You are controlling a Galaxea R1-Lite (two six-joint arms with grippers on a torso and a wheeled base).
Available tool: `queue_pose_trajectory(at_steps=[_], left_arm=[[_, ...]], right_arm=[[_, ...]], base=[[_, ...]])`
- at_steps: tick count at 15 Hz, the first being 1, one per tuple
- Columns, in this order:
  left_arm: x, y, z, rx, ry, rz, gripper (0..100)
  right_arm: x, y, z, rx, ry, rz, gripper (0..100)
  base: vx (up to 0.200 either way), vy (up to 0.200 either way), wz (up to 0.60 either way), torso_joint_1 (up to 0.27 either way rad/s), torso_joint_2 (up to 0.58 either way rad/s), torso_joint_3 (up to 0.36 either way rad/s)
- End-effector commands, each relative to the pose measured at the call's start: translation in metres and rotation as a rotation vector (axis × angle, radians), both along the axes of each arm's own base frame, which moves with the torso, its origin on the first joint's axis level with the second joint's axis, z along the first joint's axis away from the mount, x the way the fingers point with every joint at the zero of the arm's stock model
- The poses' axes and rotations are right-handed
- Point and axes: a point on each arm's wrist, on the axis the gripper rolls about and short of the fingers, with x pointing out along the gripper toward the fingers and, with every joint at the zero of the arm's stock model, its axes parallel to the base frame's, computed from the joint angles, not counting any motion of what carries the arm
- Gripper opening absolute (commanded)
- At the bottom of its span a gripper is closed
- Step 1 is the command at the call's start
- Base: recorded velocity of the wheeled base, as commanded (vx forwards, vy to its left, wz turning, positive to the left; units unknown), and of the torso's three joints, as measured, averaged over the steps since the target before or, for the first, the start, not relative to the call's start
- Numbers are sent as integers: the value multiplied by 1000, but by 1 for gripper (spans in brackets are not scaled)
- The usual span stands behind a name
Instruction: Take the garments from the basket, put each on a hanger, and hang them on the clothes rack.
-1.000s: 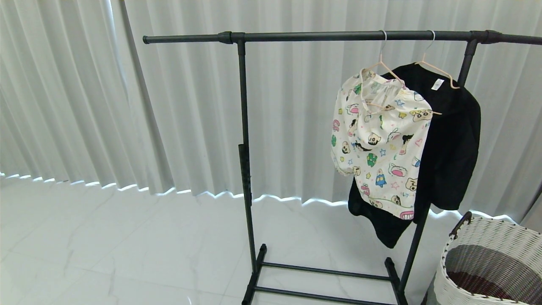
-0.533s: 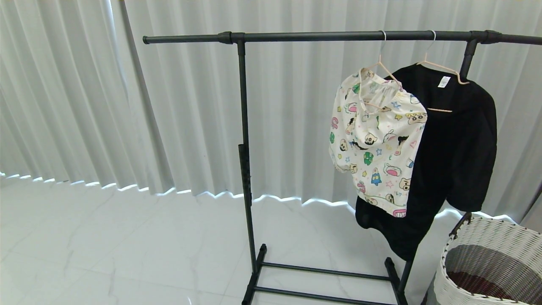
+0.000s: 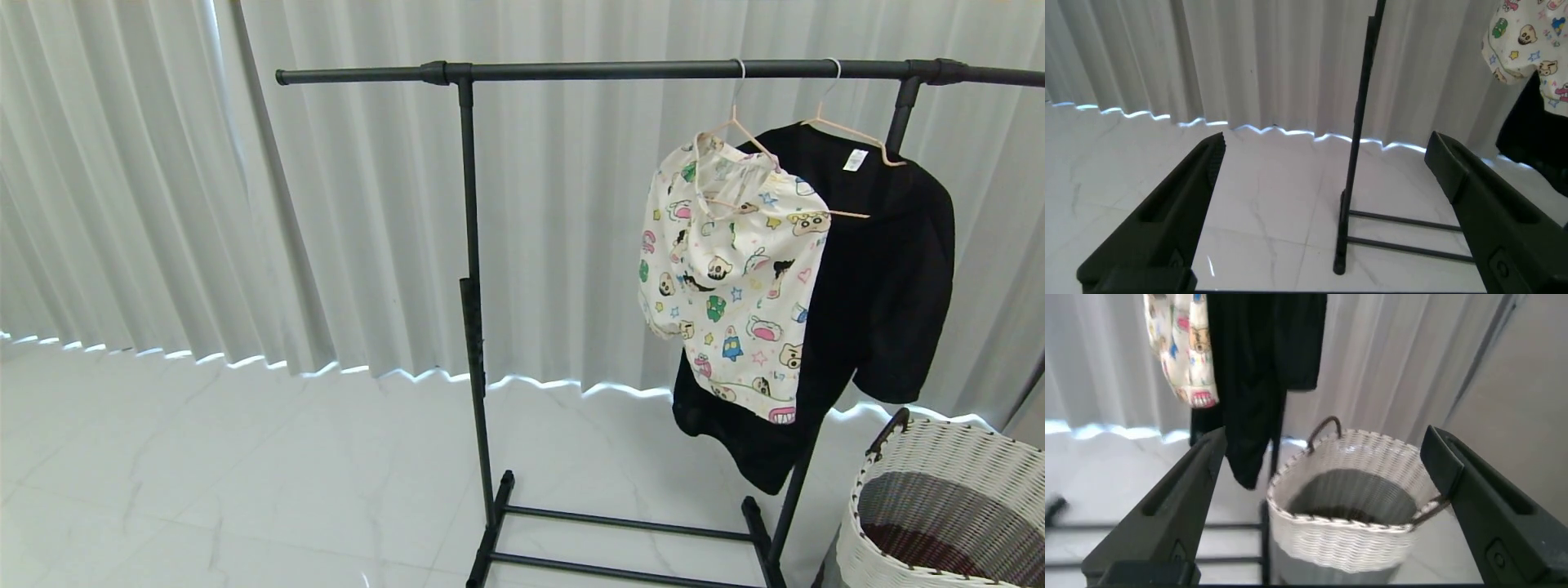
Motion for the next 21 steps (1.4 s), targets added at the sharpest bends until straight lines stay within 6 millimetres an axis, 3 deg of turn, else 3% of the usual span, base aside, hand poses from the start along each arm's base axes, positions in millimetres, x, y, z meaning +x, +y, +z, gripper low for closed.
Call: queue_pose_trajectory(at_steps=[1,4,6,11,16,18,21], left_arm=[[0,0,0,0,0,2,100],[0,0,0,0,0,0,100],[0,0,0,0,0,0,100],[0,0,0,0,0,0,100],[0,0,0,0,0,0,100],[0,0,0,0,0,0,100],[0,0,0,0,0,0,100]], right_arm=[[1,0,-6,38,61,9,100],[1,5,-8,119,76,244,100],[0,7,-10,130,115,290,100],[1,2,-10,8,99,76,100],[1,1,-8,-2,86,55,100],[0,-2,-7,-6,74,-79,100],[0,-2,-7,11,72,-103,100]], base=[[0,0,0,0,0,0],[0,0,0,0,0,0],[0,0,0,0,0,0],[0,0,0,0,0,0],[0,0,0,0,0,0],[0,0,0,0,0,0],[0,0,0,0,0,0]])
